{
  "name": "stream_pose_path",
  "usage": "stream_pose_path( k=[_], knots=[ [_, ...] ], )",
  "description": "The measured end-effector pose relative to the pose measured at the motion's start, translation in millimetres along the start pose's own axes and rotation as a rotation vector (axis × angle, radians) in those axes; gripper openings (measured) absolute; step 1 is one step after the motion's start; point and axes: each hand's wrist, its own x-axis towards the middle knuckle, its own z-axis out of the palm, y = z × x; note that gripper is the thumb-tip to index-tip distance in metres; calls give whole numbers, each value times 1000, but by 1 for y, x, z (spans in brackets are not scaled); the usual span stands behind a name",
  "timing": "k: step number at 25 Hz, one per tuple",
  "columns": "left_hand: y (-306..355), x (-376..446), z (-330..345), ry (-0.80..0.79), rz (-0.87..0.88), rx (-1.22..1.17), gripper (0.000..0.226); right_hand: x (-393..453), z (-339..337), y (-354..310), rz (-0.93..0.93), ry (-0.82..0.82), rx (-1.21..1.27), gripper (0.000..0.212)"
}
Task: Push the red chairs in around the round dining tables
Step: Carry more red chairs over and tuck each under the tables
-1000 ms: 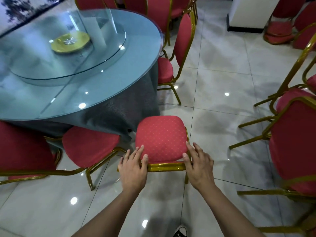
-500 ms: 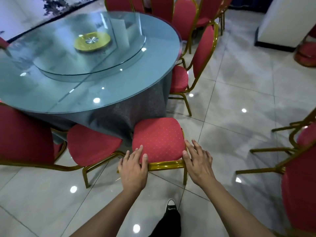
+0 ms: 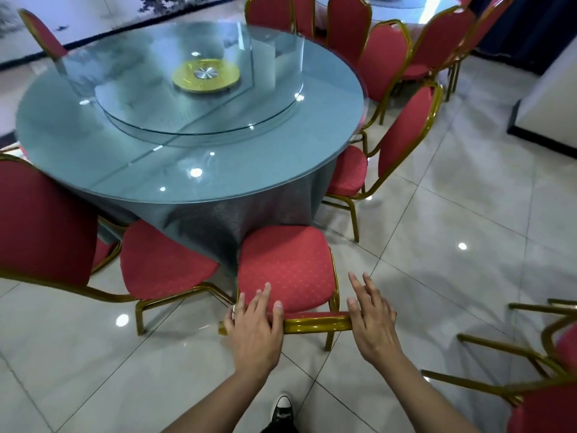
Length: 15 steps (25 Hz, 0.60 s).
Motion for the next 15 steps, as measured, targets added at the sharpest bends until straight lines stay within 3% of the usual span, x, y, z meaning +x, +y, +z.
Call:
stream_pose_path(
  k=[15],
  knots=[
    [93, 21, 49, 125, -250, -15, 72, 113, -50, 59, -222, -149, -75, 57]
  ],
)
